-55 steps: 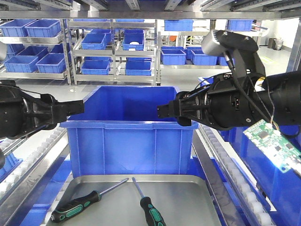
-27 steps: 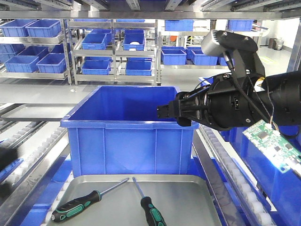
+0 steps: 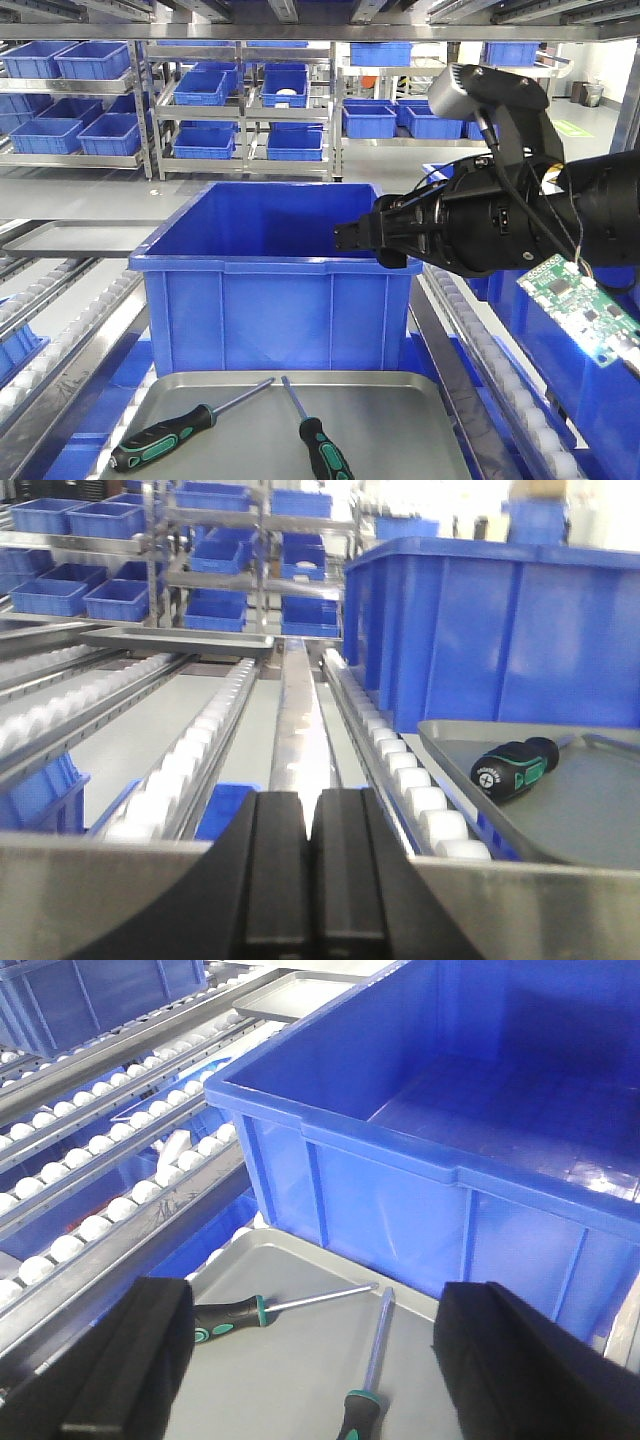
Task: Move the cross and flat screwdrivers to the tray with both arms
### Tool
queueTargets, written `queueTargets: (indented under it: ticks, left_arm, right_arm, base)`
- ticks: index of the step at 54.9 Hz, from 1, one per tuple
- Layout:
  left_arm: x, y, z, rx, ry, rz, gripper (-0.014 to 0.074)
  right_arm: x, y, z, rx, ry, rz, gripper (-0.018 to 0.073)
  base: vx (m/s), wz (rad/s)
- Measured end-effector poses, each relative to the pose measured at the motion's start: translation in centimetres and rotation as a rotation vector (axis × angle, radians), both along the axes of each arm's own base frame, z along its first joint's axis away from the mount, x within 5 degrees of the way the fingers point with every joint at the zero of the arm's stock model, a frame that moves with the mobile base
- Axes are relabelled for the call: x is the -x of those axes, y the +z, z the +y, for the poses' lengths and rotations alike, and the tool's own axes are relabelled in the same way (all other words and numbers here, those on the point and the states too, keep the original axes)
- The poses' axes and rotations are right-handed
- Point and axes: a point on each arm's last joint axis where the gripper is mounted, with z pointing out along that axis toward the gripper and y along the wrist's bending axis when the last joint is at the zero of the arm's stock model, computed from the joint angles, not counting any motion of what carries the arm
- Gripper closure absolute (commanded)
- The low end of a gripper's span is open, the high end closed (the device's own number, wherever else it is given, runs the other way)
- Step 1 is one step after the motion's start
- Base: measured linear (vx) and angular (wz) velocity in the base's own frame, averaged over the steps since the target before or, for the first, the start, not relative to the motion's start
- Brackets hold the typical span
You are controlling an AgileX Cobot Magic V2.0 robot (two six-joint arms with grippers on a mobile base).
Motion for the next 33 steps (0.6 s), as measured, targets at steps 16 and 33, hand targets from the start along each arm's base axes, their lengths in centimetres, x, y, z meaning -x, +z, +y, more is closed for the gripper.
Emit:
queueTargets:
  ticks: [16,33]
  left_arm:
    - [0.80,-0.49,0.09,-0.050,0.016,0.005,0.0602]
    - [0.80,-0.52,0.10,-0.042,0.017,0.008,0.0602]
  right_arm:
    - [0.01,-0.01,0.00,0.000,0.000,0.001,-0.0008]
    - [0.01,-0.01,0.00,0.000,0.000,0.001,-0.0008]
  base:
    - [0.00,0.00]
    - [0.00,0.00]
